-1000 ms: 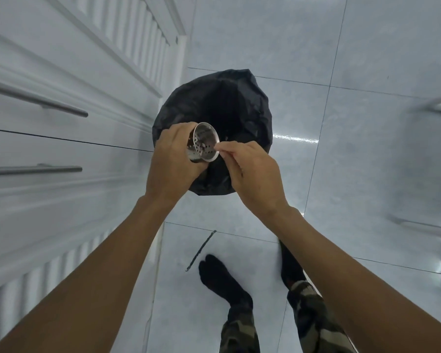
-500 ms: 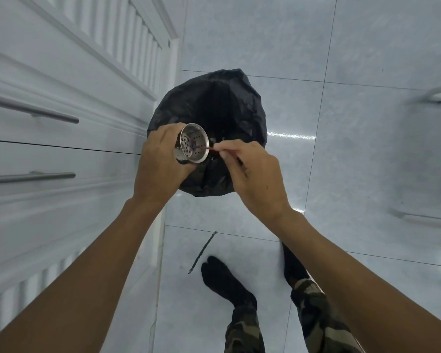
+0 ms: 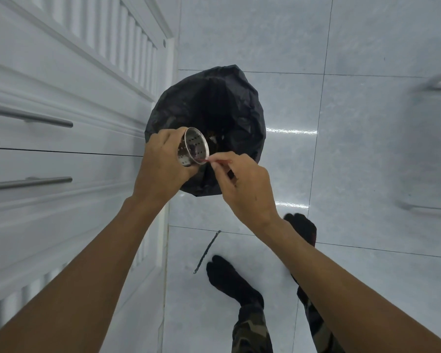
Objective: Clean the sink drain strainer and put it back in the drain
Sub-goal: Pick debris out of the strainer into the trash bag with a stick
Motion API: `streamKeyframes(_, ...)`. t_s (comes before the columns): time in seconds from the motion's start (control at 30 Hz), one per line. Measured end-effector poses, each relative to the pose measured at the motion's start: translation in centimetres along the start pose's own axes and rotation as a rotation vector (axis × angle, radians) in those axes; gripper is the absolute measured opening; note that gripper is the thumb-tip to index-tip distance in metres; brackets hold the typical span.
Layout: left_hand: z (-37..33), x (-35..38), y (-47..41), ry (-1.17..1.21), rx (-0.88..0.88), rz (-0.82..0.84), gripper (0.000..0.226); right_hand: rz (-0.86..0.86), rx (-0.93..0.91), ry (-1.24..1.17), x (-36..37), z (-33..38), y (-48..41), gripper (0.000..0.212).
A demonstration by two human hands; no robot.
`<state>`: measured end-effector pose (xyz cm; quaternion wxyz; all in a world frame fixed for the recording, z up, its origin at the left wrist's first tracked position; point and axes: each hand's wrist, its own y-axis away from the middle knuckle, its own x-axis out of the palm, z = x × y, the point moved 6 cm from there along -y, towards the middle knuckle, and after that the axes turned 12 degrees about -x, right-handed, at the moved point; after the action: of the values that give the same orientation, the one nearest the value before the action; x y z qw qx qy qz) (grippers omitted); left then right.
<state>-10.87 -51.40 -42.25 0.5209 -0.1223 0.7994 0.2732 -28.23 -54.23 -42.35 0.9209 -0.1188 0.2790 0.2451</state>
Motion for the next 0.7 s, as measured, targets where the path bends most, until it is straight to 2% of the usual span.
streamKeyframes(0.2, 1.1, 0.4, -0.6, -0.035, -0.056, 0.038, 0.079, -0.112, 0.064, -0.036, 0.5, -1.4, -0.1, 0.017)
streamKeyframes(0.33, 1.6, 0.5, -0.8, -0.064, -0.053, 0.065, 0.081, -0.017, 0.024, -0.04, 2.0, -0.8, 0.5, 0.017)
streamKeyframes(0.47, 1.7, 0.7, -1.1, -0.084, -0.046, 0.078, 0.081, -0.156, 0.129, -0.108, 1.6, -1.9, 0.1, 0.017)
streamKeyframes(0.6, 1.9, 0.9, -1.6, -0.034, -0.062, 0.128, 0.084, -0.077, 0.108, -0.15, 2.6, -1.3, 0.2, 0.016)
streamKeyframes(0.7, 2.4, 0.8, -1.7, 0.026, -0.081, 0.143, 0.081, -0.232, 0.193, -0.13, 1.2, -3.0, -0.1, 0.016)
